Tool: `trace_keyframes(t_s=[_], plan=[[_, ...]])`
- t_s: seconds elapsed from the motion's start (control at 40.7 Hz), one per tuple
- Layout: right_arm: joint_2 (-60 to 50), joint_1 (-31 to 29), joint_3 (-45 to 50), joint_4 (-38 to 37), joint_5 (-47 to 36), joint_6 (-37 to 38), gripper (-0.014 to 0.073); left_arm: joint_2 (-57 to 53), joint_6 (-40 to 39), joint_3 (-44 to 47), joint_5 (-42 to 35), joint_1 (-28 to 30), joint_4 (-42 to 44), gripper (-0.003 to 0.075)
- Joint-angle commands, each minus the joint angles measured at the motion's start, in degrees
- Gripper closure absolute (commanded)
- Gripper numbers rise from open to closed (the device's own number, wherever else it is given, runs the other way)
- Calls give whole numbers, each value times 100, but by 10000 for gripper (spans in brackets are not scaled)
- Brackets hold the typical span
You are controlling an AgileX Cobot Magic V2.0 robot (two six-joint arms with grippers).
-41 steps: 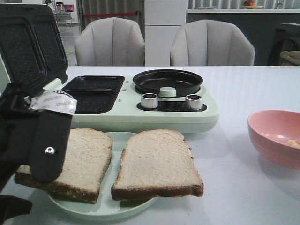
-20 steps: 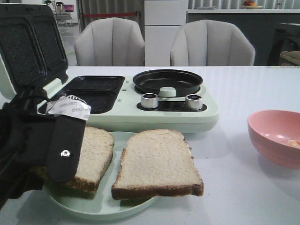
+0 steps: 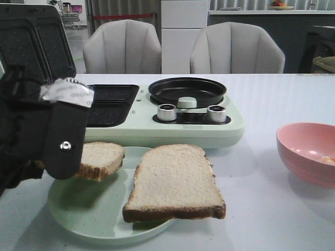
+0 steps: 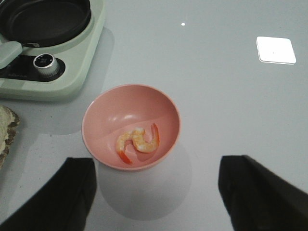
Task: Make breakfast with bread and shrimp
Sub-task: 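Reach the left gripper to the bread slice nearest it and grasp it, then lift the bread with the left gripper and lay it in the sandwich maker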
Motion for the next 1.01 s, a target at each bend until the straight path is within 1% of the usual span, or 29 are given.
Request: trace_keyframes(t_s=[0.0,0.098,0.197,0.246,0.295,0.344,0.443,0.566,0.738,0.861,0.984], plan=[[57,-38,-150,15,-440,-38,-29,-490,-96,-130,601,-119,145,620],[57,-38,-150,15,-440,-38,-29,-912,-96,-180,844,-168,376,620],[57,-38,-150,15,-440,-38,-29,-1212,-96,-274,858,-168,625,620],[57,-38,-150,15,-440,-38,-29,-1337,-107,-325,858,-157,881,620],[57,-38,-150,15,-440,-38,-29,-1368,-199,-398,848,-136,1209,620],[57,-38,-150,15,-440,-38,-29,-1368,-322,-479,837,-96,1347,620],[57,-38,-150,15,-440,-38,-29,-1282,-348,-759,610,107,1365,620],[57,-38,-150,15,-440,-38,-29,-1052,-348,-1204,171,527,1389,620],[57,-38,-150,15,-440,-38,-29,-503,-348,-1895,-344,1277,1389,620],[57,-38,-150,15,-440,-38,-29,63,-348,-2522,-755,1860,1389,620],[57,-38,-150,15,-440,-38,-29,680,-348,-3143,-1112,2318,1389,620]])
